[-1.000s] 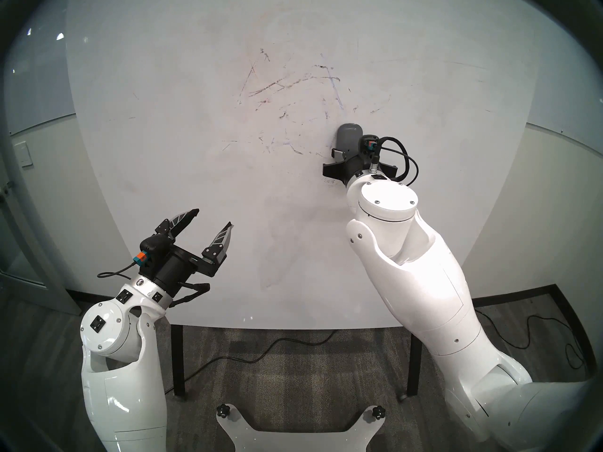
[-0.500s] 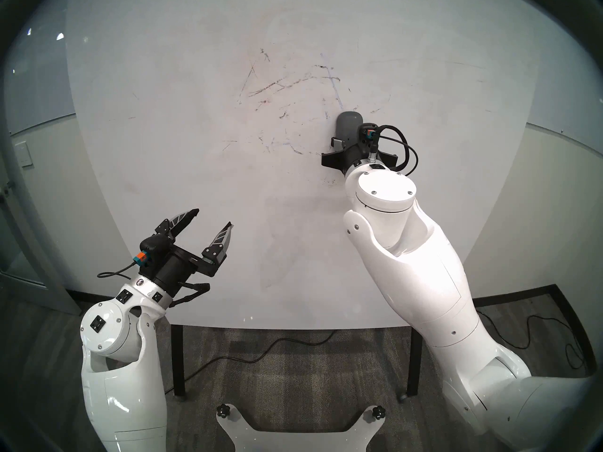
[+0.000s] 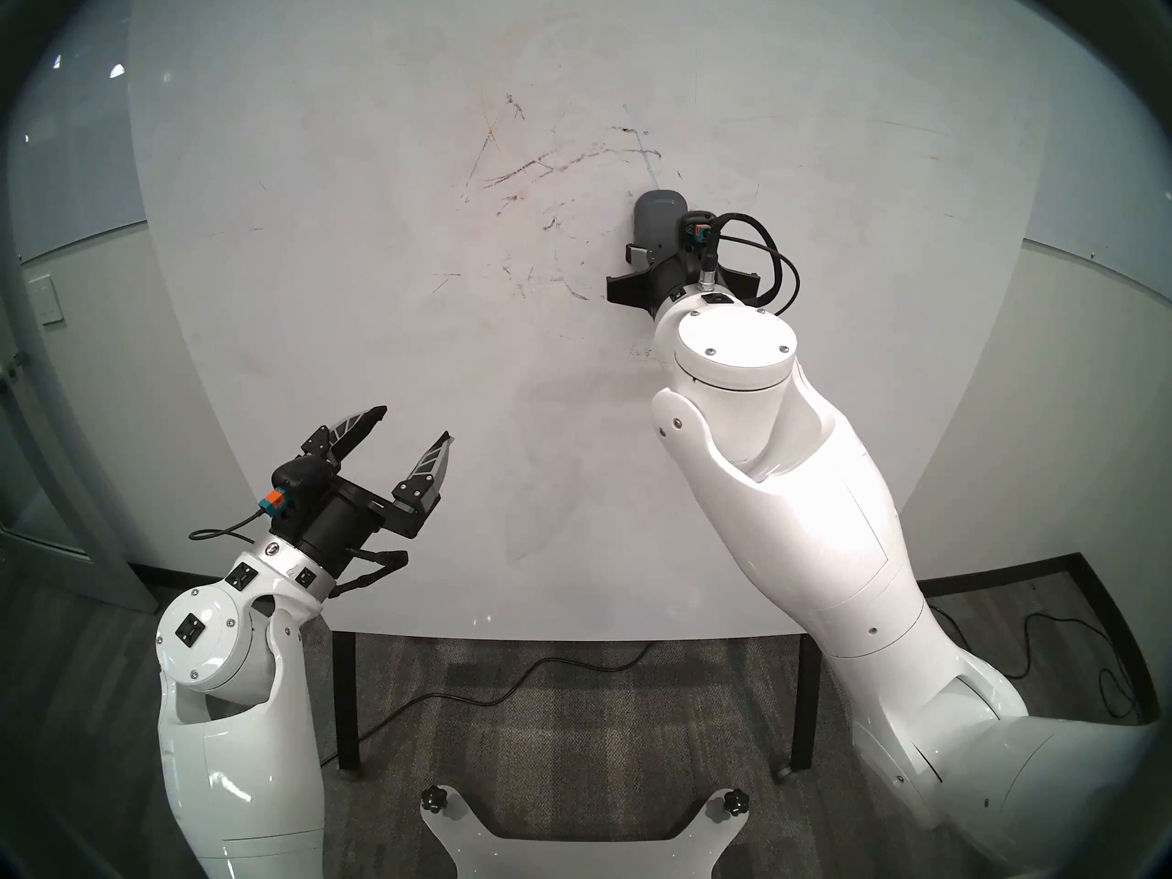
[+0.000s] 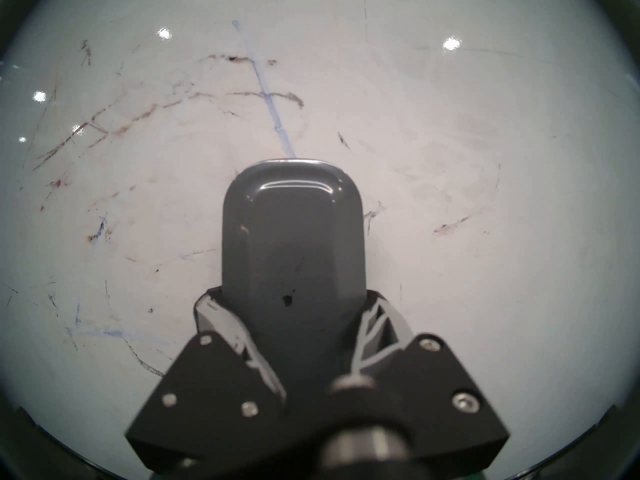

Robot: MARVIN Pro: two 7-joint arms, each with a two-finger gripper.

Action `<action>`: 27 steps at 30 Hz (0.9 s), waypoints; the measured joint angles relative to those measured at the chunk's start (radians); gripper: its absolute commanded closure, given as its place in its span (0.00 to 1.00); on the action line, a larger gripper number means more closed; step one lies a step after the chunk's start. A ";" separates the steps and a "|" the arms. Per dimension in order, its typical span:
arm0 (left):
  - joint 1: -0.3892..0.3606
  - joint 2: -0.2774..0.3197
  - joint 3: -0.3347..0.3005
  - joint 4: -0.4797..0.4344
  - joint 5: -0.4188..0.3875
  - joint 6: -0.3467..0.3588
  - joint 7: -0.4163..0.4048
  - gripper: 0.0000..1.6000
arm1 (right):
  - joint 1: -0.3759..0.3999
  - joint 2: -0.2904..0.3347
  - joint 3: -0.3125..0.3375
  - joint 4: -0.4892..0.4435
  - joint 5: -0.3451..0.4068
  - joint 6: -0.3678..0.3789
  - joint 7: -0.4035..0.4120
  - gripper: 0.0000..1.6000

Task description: Erase all marks on the whiteboard with the eraser

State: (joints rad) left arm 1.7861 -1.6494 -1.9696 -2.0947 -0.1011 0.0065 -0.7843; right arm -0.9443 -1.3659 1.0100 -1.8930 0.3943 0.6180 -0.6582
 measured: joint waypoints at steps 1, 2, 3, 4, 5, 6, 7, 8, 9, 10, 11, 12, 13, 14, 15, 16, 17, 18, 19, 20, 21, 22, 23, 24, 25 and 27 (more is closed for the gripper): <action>0.000 0.000 0.000 0.000 0.000 0.000 0.000 0.00 | 0.006 -0.002 0.003 0.003 -0.001 0.002 0.001 1.00; 0.000 0.000 0.000 0.000 0.000 0.000 0.000 0.00 | 0.009 -0.003 0.005 0.005 -0.002 0.003 0.002 1.00; 0.000 0.000 0.000 0.000 0.000 0.000 0.000 0.00 | 0.013 -0.004 0.006 0.006 -0.003 0.004 0.003 1.00; 0.000 0.000 0.000 0.000 0.000 0.000 0.000 0.00 | 0.015 -0.005 0.007 0.007 -0.004 0.005 0.003 1.00; 0.000 0.000 0.000 0.000 0.000 0.000 0.000 0.00 | 0.019 -0.006 0.008 0.008 -0.004 0.006 0.004 1.00; 0.000 0.000 0.000 0.000 0.000 0.000 0.000 0.00 | 0.025 -0.008 0.009 0.010 -0.006 0.007 0.006 1.00; 0.000 0.000 0.000 0.000 0.000 0.000 0.000 0.00 | 0.028 -0.009 0.010 0.011 -0.007 0.008 0.006 1.00; 0.000 0.000 0.000 0.000 0.000 0.000 0.000 0.00 | 0.032 -0.011 0.011 0.013 -0.008 0.009 0.008 1.00; 0.000 0.000 0.000 0.000 0.000 0.000 0.000 0.00 | 0.036 -0.012 0.011 0.014 -0.009 0.009 0.008 1.00; 0.000 0.000 0.000 0.000 0.000 0.000 0.000 0.00 | 0.040 -0.014 0.011 0.016 -0.010 0.010 0.010 1.00; 0.000 0.000 0.000 0.000 0.000 0.000 0.000 0.00 | 0.051 -0.018 0.012 0.020 -0.012 0.013 0.012 1.00; 0.000 0.000 0.000 0.000 0.000 0.000 0.000 0.00 | 0.056 -0.020 0.012 0.021 -0.014 0.015 0.013 1.00; 0.000 0.000 0.000 0.000 0.000 0.000 0.000 0.00 | 0.060 -0.021 0.012 0.022 -0.015 0.016 0.014 1.00; 0.000 0.000 0.000 0.000 0.000 0.000 0.000 0.00 | 0.064 -0.023 0.012 0.023 -0.016 0.017 0.015 1.00; 0.000 0.000 0.000 0.000 0.000 0.000 0.000 0.00 | 0.068 -0.025 0.012 0.024 -0.017 0.018 0.015 1.00; 0.000 0.000 0.000 0.000 0.000 0.000 0.000 0.00 | 0.074 -0.027 0.013 0.026 -0.018 0.019 0.016 1.00; 0.000 0.000 0.000 0.000 0.000 0.000 0.000 0.00 | 0.077 -0.029 0.013 0.027 -0.019 0.020 0.017 1.00; 0.000 0.000 0.000 0.000 0.000 0.000 0.000 0.00 | 0.082 -0.031 0.013 0.028 -0.021 0.022 0.018 1.00; 0.000 0.000 0.000 0.000 0.000 0.000 0.000 0.00 | 0.085 -0.033 0.013 0.029 -0.022 0.022 0.018 1.00; 0.000 0.000 0.000 0.000 0.000 0.000 0.000 0.00 | 0.090 -0.035 0.012 0.031 -0.023 0.024 0.019 1.00; 0.000 0.000 0.000 0.000 0.000 0.000 0.000 0.00 | 0.094 -0.037 0.012 0.032 -0.024 0.025 0.020 1.00; 0.000 0.000 0.000 0.000 0.000 0.000 0.000 0.00 | 0.097 -0.039 0.012 0.033 -0.025 0.025 0.020 1.00; 0.000 0.000 0.000 0.000 0.000 0.000 0.000 0.00 | 0.101 -0.042 0.012 0.035 -0.027 0.026 0.020 1.00; 0.000 0.000 0.000 0.000 0.000 0.000 0.000 0.00 | 0.103 -0.043 0.012 0.035 -0.028 0.027 0.021 1.00; 0.000 0.000 0.000 0.000 0.000 0.000 0.000 0.00 | 0.107 -0.046 0.011 0.036 -0.029 0.028 0.021 1.00; 0.000 0.000 0.000 0.000 0.000 0.000 0.000 0.00 | 0.109 -0.049 0.009 0.037 -0.030 0.030 0.021 1.00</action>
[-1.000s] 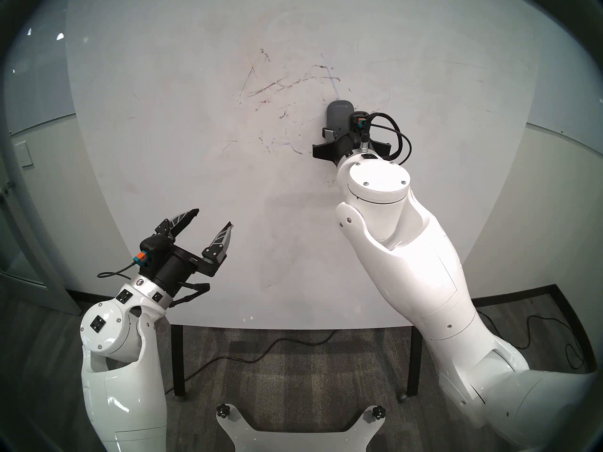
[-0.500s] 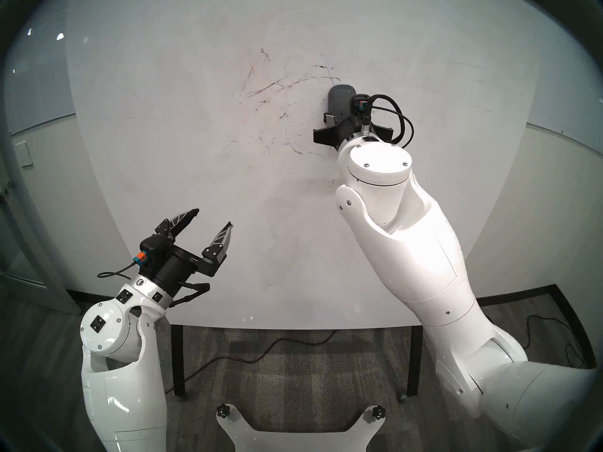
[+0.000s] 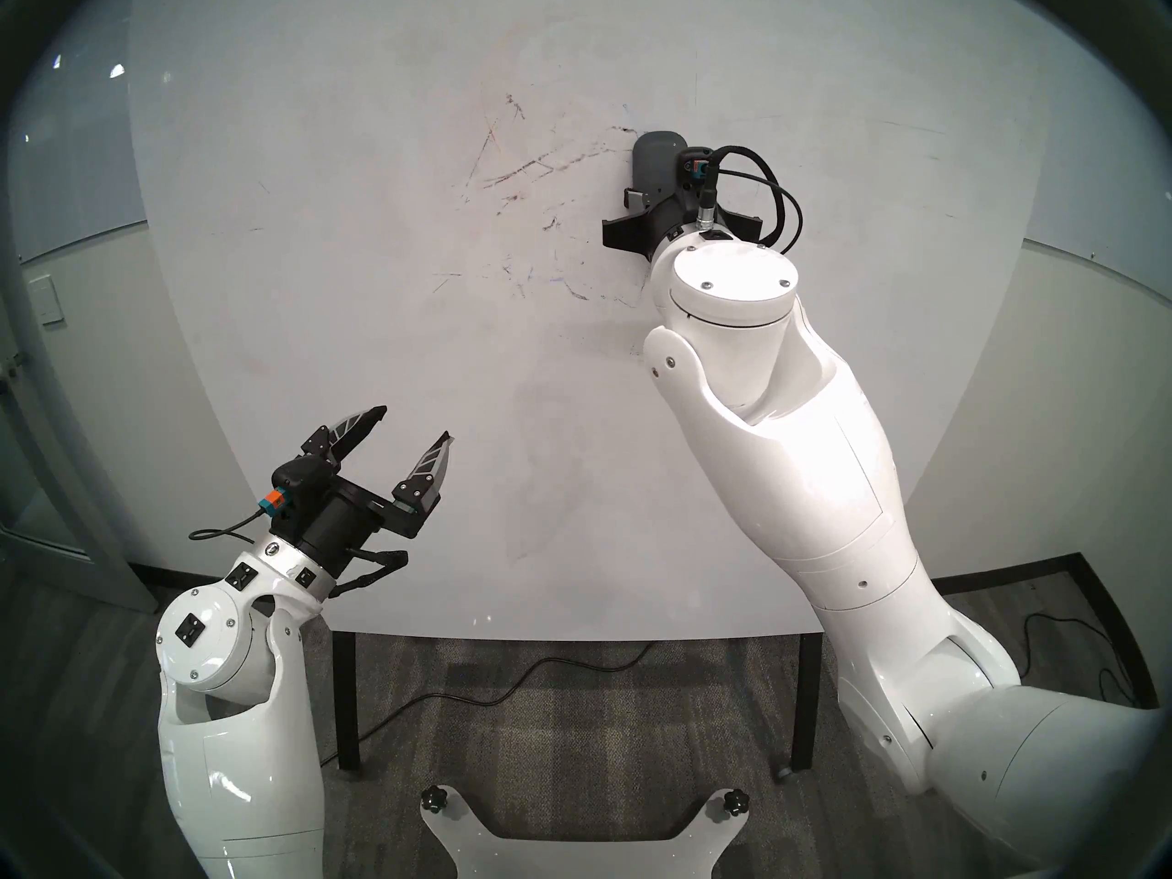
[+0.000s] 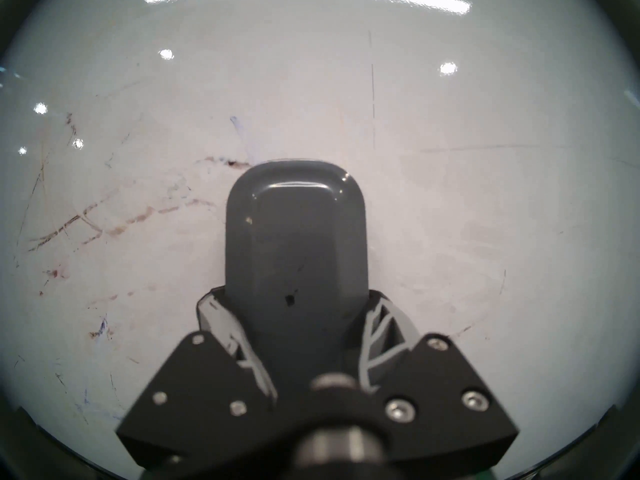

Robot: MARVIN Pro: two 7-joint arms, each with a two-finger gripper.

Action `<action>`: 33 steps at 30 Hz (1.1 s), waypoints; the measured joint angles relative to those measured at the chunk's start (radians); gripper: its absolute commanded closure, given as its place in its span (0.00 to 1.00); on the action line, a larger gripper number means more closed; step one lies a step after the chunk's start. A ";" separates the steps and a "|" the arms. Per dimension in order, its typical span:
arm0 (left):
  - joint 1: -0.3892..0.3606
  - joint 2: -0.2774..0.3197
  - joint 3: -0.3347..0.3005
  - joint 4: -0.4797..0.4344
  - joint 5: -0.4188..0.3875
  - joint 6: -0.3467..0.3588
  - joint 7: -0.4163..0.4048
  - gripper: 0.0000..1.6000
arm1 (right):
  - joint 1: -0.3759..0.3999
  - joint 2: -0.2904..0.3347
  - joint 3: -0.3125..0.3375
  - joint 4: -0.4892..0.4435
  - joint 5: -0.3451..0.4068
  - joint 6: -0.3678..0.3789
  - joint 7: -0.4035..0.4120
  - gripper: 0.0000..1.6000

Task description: Erase all marks on the whiteboard with the eraser

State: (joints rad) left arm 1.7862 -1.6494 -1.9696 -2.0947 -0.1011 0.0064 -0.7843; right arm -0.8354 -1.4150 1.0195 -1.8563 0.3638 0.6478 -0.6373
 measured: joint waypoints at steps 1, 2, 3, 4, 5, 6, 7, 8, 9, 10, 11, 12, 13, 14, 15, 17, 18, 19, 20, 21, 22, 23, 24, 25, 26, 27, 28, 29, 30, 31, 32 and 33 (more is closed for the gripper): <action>0.000 0.000 0.000 0.000 0.000 0.000 0.000 0.00 | 0.000 -0.002 -0.002 0.000 -0.001 0.001 0.000 1.00; 0.000 0.000 0.000 0.000 0.000 0.000 0.000 0.00 | 0.000 -0.003 -0.004 0.000 -0.002 0.002 -0.001 1.00; 0.000 0.000 0.000 0.000 0.000 0.000 0.000 0.00 | 0.000 -0.004 -0.005 0.000 -0.002 0.003 -0.001 1.00; 0.000 0.000 0.000 0.000 0.000 0.000 0.000 0.00 | -0.001 -0.005 -0.007 0.000 -0.003 0.004 -0.003 1.00; 0.000 0.000 0.000 0.000 0.000 0.000 0.000 0.00 | -0.002 -0.006 -0.010 0.000 -0.003 0.005 -0.004 1.00; 0.000 0.000 0.000 0.000 0.000 0.000 0.000 0.00 | -0.004 -0.006 -0.011 0.000 -0.004 0.006 -0.005 1.00; 0.000 0.000 0.000 0.000 0.000 0.000 0.000 0.00 | -0.006 -0.006 -0.013 0.000 -0.004 0.007 -0.007 1.00; 0.000 0.000 0.000 0.000 0.000 0.000 0.000 0.00 | -0.009 -0.006 -0.015 0.000 -0.004 0.007 -0.009 1.00; 0.000 0.000 0.000 0.000 0.000 0.000 0.000 0.00 | -0.014 -0.006 -0.016 0.000 -0.004 0.009 -0.012 1.00; 0.000 0.000 0.000 0.000 0.000 0.000 0.000 0.00 | -0.017 -0.006 -0.016 0.000 -0.004 0.009 -0.013 1.00; 0.000 0.000 0.000 0.000 0.000 0.000 0.000 0.00 | -0.022 -0.006 -0.017 -0.001 -0.004 0.010 -0.015 1.00; 0.000 0.000 0.000 -0.001 0.000 0.000 0.001 0.00 | -0.028 -0.006 -0.017 -0.001 -0.004 0.011 -0.017 1.00; 0.000 0.000 0.000 -0.001 0.000 0.000 0.001 0.00 | -0.033 -0.006 -0.017 -0.001 -0.004 0.011 -0.019 1.00; 0.000 0.000 0.000 -0.001 0.000 0.000 0.001 0.00 | -0.040 -0.006 -0.017 -0.001 -0.003 0.012 -0.021 1.00; 0.000 0.000 0.000 -0.001 0.000 0.000 0.001 0.00 | -0.043 -0.006 -0.016 -0.001 -0.003 0.012 -0.022 1.00; 0.000 0.000 0.000 -0.001 0.000 0.000 0.001 0.00 | -0.053 -0.006 -0.014 -0.001 0.000 0.013 -0.024 1.00; 0.000 0.000 0.000 -0.001 0.000 0.000 0.001 0.00 | -0.059 -0.005 -0.011 -0.001 0.002 0.013 -0.026 1.00; 0.000 0.000 0.000 -0.001 0.000 0.000 0.001 0.00 | -0.063 -0.005 -0.009 -0.001 0.004 0.014 -0.027 1.00; 0.000 0.000 0.000 -0.001 0.000 0.000 0.001 0.00 | -0.067 -0.005 -0.007 -0.001 0.005 0.015 -0.028 1.00; 0.000 0.000 0.000 -0.001 0.000 0.000 0.001 0.00 | -0.071 -0.005 -0.005 -0.001 0.007 0.017 -0.029 1.00; 0.000 0.000 0.000 -0.001 0.000 0.000 0.001 0.00 | -0.073 -0.005 -0.004 -0.001 0.008 0.018 -0.029 1.00; 0.000 0.000 0.000 -0.001 0.000 0.000 0.001 0.00 | -0.077 -0.004 -0.002 -0.001 0.010 0.020 -0.031 1.00; 0.000 0.000 0.000 -0.001 0.000 0.000 0.001 0.00 | -0.080 -0.004 0.000 -0.001 0.011 0.023 -0.032 1.00; 0.000 0.000 0.000 -0.001 0.000 0.000 0.001 0.00 | -0.082 -0.003 0.001 -0.001 0.012 0.026 -0.032 1.00; 0.000 0.000 0.000 -0.001 0.000 0.000 0.001 0.00 | -0.085 -0.001 0.002 -0.001 0.013 0.032 -0.034 1.00; 0.000 0.000 0.000 -0.001 0.000 0.000 0.001 0.00 | -0.086 0.000 0.003 -0.001 0.013 0.034 -0.034 1.00; 0.000 0.000 0.000 -0.001 0.000 0.000 0.001 0.00 | -0.087 0.001 0.003 0.000 0.013 0.037 -0.034 1.00; 0.000 0.000 0.000 -0.001 0.000 0.000 0.001 0.00 | -0.087 0.003 0.003 0.000 0.013 0.041 -0.034 1.00; 0.000 0.000 0.000 -0.001 0.000 0.000 0.001 0.00 | -0.087 0.005 0.003 0.000 0.013 0.044 -0.034 1.00; 0.000 0.000 0.000 -0.001 0.000 0.000 0.001 0.00 | -0.086 0.009 0.001 0.000 0.011 0.049 -0.034 1.00; 0.000 0.000 0.000 -0.001 0.000 0.000 0.001 0.00 | -0.085 0.011 -0.001 0.000 0.009 0.051 -0.034 1.00; 0.000 0.000 0.000 -0.001 0.000 0.000 0.001 0.00 | -0.082 0.015 -0.005 0.000 0.005 0.057 -0.032 1.00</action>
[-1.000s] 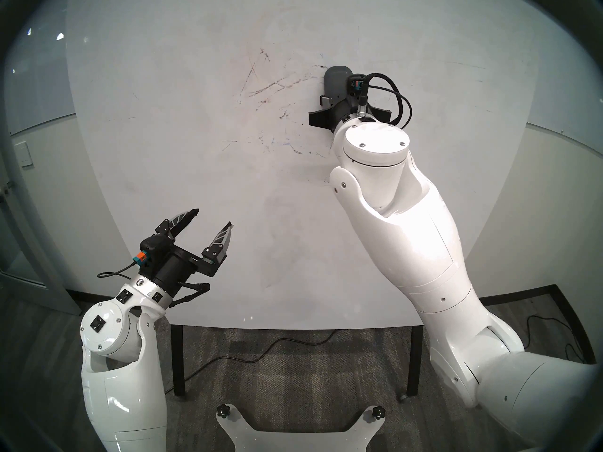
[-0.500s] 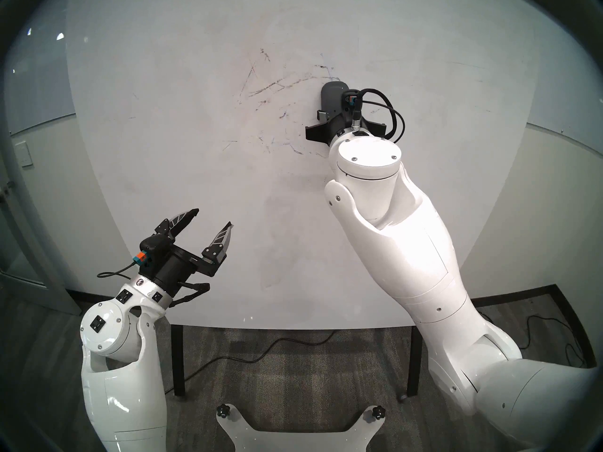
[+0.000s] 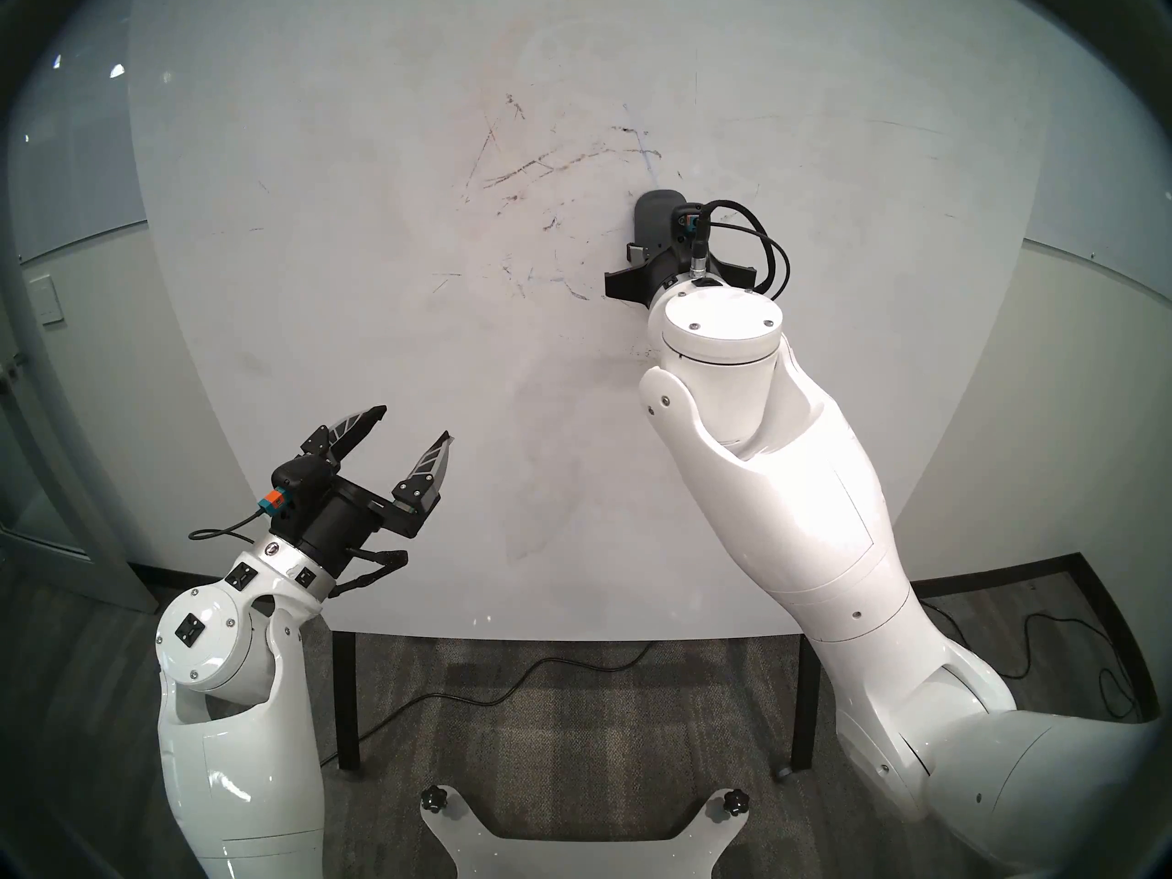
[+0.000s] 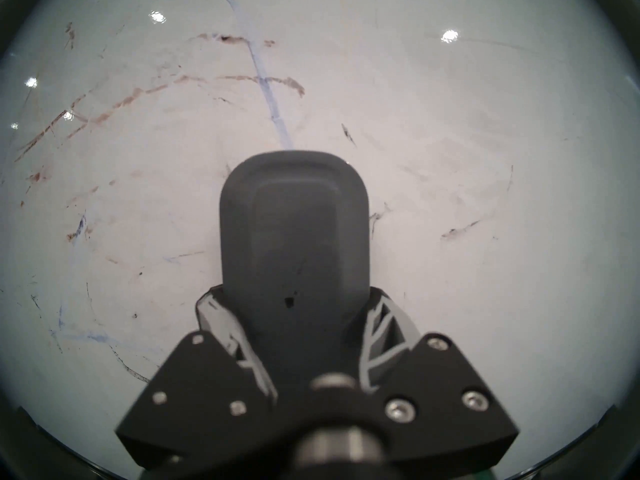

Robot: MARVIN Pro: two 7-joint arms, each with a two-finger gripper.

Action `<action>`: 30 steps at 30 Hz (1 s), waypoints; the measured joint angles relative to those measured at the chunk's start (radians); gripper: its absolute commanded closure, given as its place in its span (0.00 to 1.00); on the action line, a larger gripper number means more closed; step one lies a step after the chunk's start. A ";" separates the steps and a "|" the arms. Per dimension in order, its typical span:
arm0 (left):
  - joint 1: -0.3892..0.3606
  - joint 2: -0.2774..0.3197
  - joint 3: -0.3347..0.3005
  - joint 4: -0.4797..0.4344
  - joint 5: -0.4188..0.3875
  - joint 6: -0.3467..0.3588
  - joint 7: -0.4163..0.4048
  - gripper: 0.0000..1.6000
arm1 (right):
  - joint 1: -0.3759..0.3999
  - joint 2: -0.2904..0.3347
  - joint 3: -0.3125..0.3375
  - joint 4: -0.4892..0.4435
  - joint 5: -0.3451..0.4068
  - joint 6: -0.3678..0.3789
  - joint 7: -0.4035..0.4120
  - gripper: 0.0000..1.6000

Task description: Erase all marks on the whiteboard with the eraser

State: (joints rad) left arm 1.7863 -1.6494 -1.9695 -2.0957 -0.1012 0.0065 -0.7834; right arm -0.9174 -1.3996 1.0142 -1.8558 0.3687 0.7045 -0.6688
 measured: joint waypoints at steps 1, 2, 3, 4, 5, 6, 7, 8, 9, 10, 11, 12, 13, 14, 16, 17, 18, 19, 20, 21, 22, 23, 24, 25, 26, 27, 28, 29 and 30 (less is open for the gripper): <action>0.000 0.000 0.000 0.000 0.000 0.000 0.000 0.00 | 0.002 0.003 -0.003 0.000 -0.003 0.003 0.002 1.00; 0.000 0.000 0.000 0.000 0.000 0.000 0.000 0.00 | 0.005 0.008 -0.008 0.001 -0.007 0.008 0.005 1.00; 0.000 0.000 0.000 0.000 0.000 0.000 0.000 0.00 | 0.010 0.014 -0.013 0.002 -0.013 0.016 0.010 1.00; 0.000 0.000 0.000 0.000 0.000 0.000 0.000 0.00 | 0.012 0.017 -0.015 0.003 -0.015 0.019 0.013 1.00; 0.000 0.000 0.000 0.000 0.000 0.000 0.000 0.00 | 0.016 0.022 -0.019 0.004 -0.019 0.025 0.017 1.00; 0.000 0.000 0.000 0.000 0.000 0.000 0.000 0.00 | 0.019 0.026 -0.022 0.004 -0.022 0.028 0.020 1.00; 0.000 0.000 0.000 0.000 0.000 0.000 0.000 0.00 | 0.023 0.031 -0.025 0.005 -0.025 0.033 0.024 1.00; 0.000 0.000 0.000 0.000 0.000 0.000 0.000 0.00 | 0.026 0.036 -0.029 0.005 -0.029 0.039 0.029 1.00; 0.000 0.000 0.000 0.000 0.000 0.000 0.000 0.00 | 0.028 0.038 -0.031 0.005 -0.031 0.041 0.031 1.00; 0.000 0.000 0.000 0.000 0.000 0.000 0.000 0.00 | 0.031 0.043 -0.034 0.005 -0.034 0.046 0.036 1.00; 0.000 0.000 0.000 0.000 0.000 0.000 0.000 0.00 | 0.034 0.047 -0.036 0.006 -0.036 0.049 0.039 1.00; 0.000 0.000 0.000 0.000 0.000 0.000 0.000 0.00 | 0.035 0.049 -0.037 0.006 -0.038 0.051 0.041 1.00; 0.000 0.000 0.000 0.000 0.000 0.000 0.000 0.00 | 0.038 0.052 -0.040 0.006 -0.040 0.055 0.045 1.00; 0.000 0.000 0.000 0.000 0.000 0.000 0.000 0.00 | 0.041 0.054 -0.041 0.007 -0.042 0.057 0.047 1.00; 0.000 0.000 0.000 0.000 0.000 0.000 0.000 0.00 | 0.046 0.058 -0.044 0.010 -0.045 0.060 0.053 1.00; 0.000 0.000 0.000 0.000 0.000 0.000 0.000 0.00 | 0.049 0.060 -0.046 0.012 -0.047 0.060 0.055 1.00; 0.000 0.000 0.000 0.000 0.000 0.000 0.000 0.00 | 0.051 0.061 -0.046 0.014 -0.048 0.060 0.057 1.00; 0.000 0.000 0.000 0.000 0.000 0.000 0.000 0.00 | 0.053 0.061 -0.047 0.015 -0.049 0.060 0.059 1.00; 0.000 0.000 0.000 0.000 0.000 0.000 0.000 0.00 | 0.056 0.062 -0.047 0.017 -0.050 0.060 0.062 1.00; 0.000 0.000 0.000 0.000 0.000 0.000 0.000 0.00 | 0.058 0.061 -0.047 0.019 -0.050 0.060 0.064 1.00; 0.000 0.000 0.000 0.000 0.000 0.000 0.000 0.00 | 0.059 0.061 -0.047 0.020 -0.051 0.060 0.065 1.00; 0.000 0.000 0.000 0.000 0.000 0.000 0.000 0.00 | 0.063 0.060 -0.047 0.022 -0.051 0.060 0.068 1.00; 0.000 0.000 0.000 0.000 0.000 0.000 0.000 0.00 | 0.065 0.059 -0.046 0.023 -0.052 0.060 0.069 1.00; 0.000 0.000 0.000 0.000 0.000 0.000 0.000 0.00 | 0.067 0.059 -0.046 0.023 -0.052 0.061 0.071 1.00; 0.000 0.000 0.000 0.000 0.000 0.000 0.000 0.00 | 0.070 0.058 -0.046 0.024 -0.053 0.062 0.072 1.00; 0.000 0.000 0.000 0.000 0.000 0.000 0.000 0.00 | 0.073 0.056 -0.046 0.025 -0.053 0.063 0.074 1.00; 0.000 0.000 0.000 0.000 0.000 0.000 0.000 0.00 | 0.075 0.056 -0.046 0.025 -0.053 0.064 0.075 1.00; 0.000 0.000 0.000 0.000 0.000 0.000 0.000 0.00 | 0.078 0.054 -0.045 0.025 -0.055 0.065 0.078 1.00; 0.000 0.000 0.000 0.001 0.000 0.000 0.000 0.00 | 0.080 0.053 -0.044 0.025 -0.056 0.066 0.080 1.00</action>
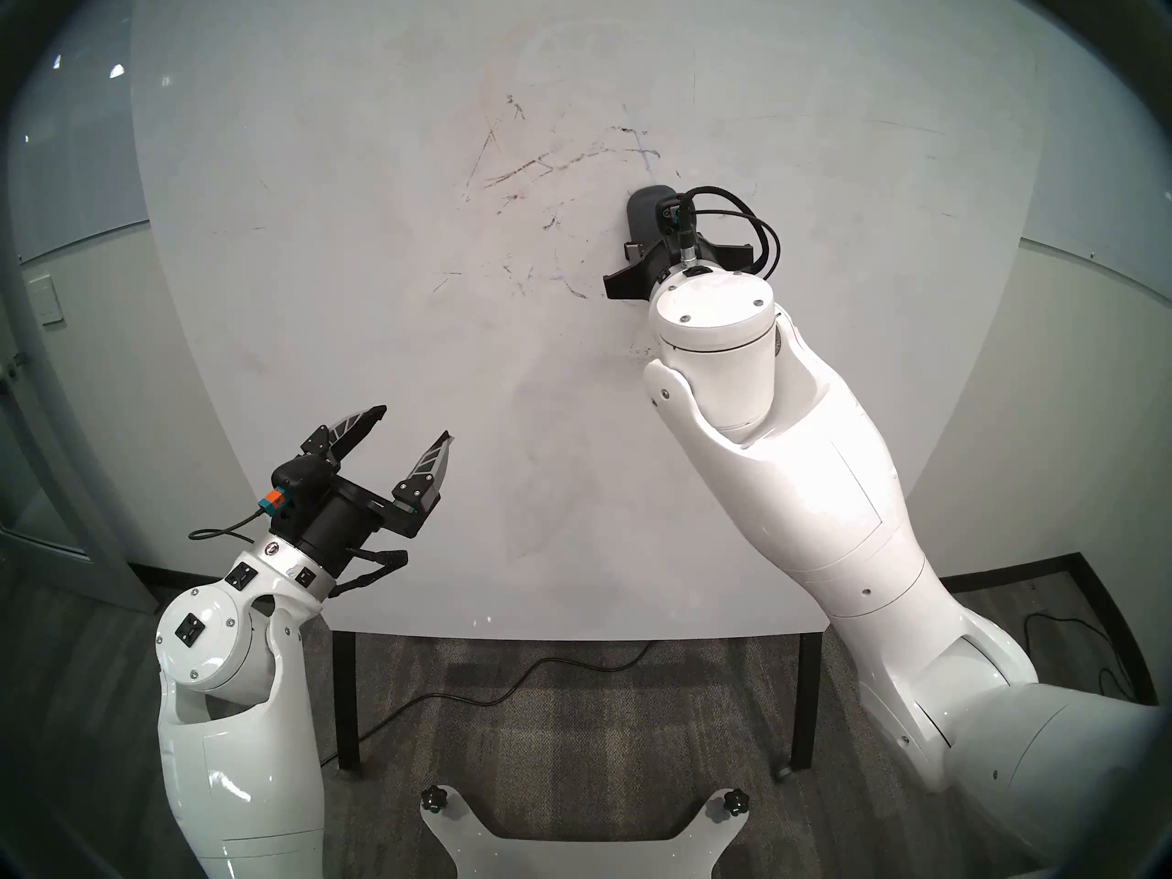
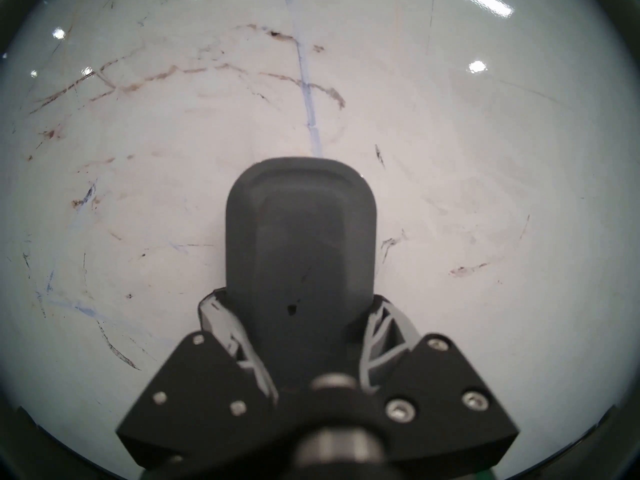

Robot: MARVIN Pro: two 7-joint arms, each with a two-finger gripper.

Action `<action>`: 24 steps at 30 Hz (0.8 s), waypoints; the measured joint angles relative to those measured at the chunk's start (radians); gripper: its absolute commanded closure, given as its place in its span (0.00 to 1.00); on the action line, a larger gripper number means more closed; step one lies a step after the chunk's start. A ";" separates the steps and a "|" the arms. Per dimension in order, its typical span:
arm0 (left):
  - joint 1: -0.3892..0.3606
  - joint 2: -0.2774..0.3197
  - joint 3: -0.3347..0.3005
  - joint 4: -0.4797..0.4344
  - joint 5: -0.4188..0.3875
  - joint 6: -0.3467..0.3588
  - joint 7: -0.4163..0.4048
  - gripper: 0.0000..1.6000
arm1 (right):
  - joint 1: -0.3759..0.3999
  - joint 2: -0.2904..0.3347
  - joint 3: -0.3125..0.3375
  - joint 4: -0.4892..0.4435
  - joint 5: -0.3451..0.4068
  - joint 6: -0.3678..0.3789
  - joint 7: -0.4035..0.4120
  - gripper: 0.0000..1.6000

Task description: Erase all marks on the whiteboard with the eraser

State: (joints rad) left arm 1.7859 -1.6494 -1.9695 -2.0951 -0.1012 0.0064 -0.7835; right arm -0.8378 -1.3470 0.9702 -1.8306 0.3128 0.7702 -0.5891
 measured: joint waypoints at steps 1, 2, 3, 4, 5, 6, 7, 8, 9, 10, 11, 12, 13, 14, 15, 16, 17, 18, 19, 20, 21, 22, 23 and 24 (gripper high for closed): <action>0.000 0.000 0.000 0.000 0.000 0.000 0.000 0.00 | 0.002 -0.002 0.001 0.000 -0.002 0.001 0.003 1.00; 0.000 0.000 0.000 0.000 0.000 0.000 0.000 0.00 | 0.005 -0.003 0.002 0.000 -0.003 0.002 0.004 1.00; 0.000 0.000 0.000 0.000 0.000 0.000 0.000 0.00 | 0.007 -0.004 0.002 0.000 -0.004 0.003 0.006 1.00; 0.000 0.000 0.000 0.000 0.000 0.000 0.000 0.00 | 0.010 -0.007 0.004 0.000 -0.006 0.005 0.010 1.00; 0.000 0.000 0.000 0.000 0.000 0.000 0.000 0.00 | 0.011 -0.008 0.005 0.000 -0.007 0.005 0.011 1.00; 0.000 0.000 0.000 0.000 0.000 0.000 0.000 0.00 | 0.012 -0.009 0.005 0.000 -0.007 0.005 0.012 1.00; 0.000 0.000 0.000 0.000 0.000 0.000 0.000 0.00 | 0.015 -0.012 0.008 0.000 -0.009 0.006 0.015 1.00; 0.000 0.000 0.000 0.000 0.000 0.000 0.000 0.00 | 0.018 -0.017 0.013 0.000 -0.013 0.007 0.021 1.00; 0.000 0.000 0.000 0.000 0.000 0.000 0.000 0.00 | 0.022 -0.022 0.017 -0.001 -0.017 0.007 0.026 1.00; 0.000 0.000 0.000 0.000 0.000 0.000 0.000 0.00 | 0.025 -0.025 0.020 -0.002 -0.019 0.007 0.029 1.00; 0.000 0.000 0.000 0.001 0.000 0.000 0.000 0.00 | 0.028 -0.028 0.022 -0.002 -0.021 0.007 0.031 1.00; -0.001 0.000 0.000 0.001 0.000 0.000 0.000 0.00 | 0.038 -0.037 0.031 -0.004 -0.028 0.007 0.040 1.00; -0.001 0.000 0.000 0.001 0.000 0.000 0.000 0.00 | 0.041 -0.040 0.034 -0.004 -0.031 0.006 0.042 1.00; -0.001 0.000 0.000 0.001 0.000 0.000 0.000 0.00 | 0.043 -0.042 0.037 -0.004 -0.033 0.006 0.045 1.00; -0.001 0.000 0.000 0.001 0.000 0.000 0.000 0.00 | 0.048 -0.047 0.041 -0.003 -0.037 0.006 0.049 1.00; -0.001 0.000 0.000 0.001 0.000 0.000 0.000 0.00 | 0.056 -0.054 0.049 -0.002 -0.044 0.006 0.057 1.00; -0.001 0.000 0.000 0.001 0.000 0.000 0.000 0.00 | 0.060 -0.057 0.052 0.000 -0.047 0.006 0.060 1.00; -0.001 0.000 0.000 0.001 0.000 0.000 0.000 0.00 | 0.064 -0.060 0.054 0.002 -0.051 0.006 0.064 1.00; -0.001 0.000 0.000 0.001 0.000 0.000 0.000 0.00 | 0.068 -0.063 0.056 0.004 -0.054 0.006 0.067 1.00; -0.001 0.000 0.000 0.001 0.000 0.000 0.000 0.00 | 0.071 -0.067 0.059 0.005 -0.057 0.006 0.070 1.00; -0.001 0.000 0.000 0.001 0.000 0.000 0.000 0.00 | 0.076 -0.070 0.062 0.007 -0.062 0.006 0.074 1.00; -0.001 0.000 0.000 0.001 0.000 0.000 0.000 0.00 | 0.080 -0.075 0.065 0.011 -0.068 0.006 0.079 1.00; -0.001 0.000 0.000 0.001 0.000 0.000 0.000 0.00 | 0.085 -0.079 0.066 0.014 -0.074 0.006 0.083 1.00; -0.001 0.000 0.000 0.001 0.000 0.000 0.000 0.00 | 0.090 -0.083 0.068 0.017 -0.079 0.006 0.087 1.00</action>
State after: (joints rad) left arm 1.7848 -1.6494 -1.9698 -2.0944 -0.1012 0.0063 -0.7840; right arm -0.7479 -1.4305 1.0385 -1.8140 0.2334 0.7767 -0.5025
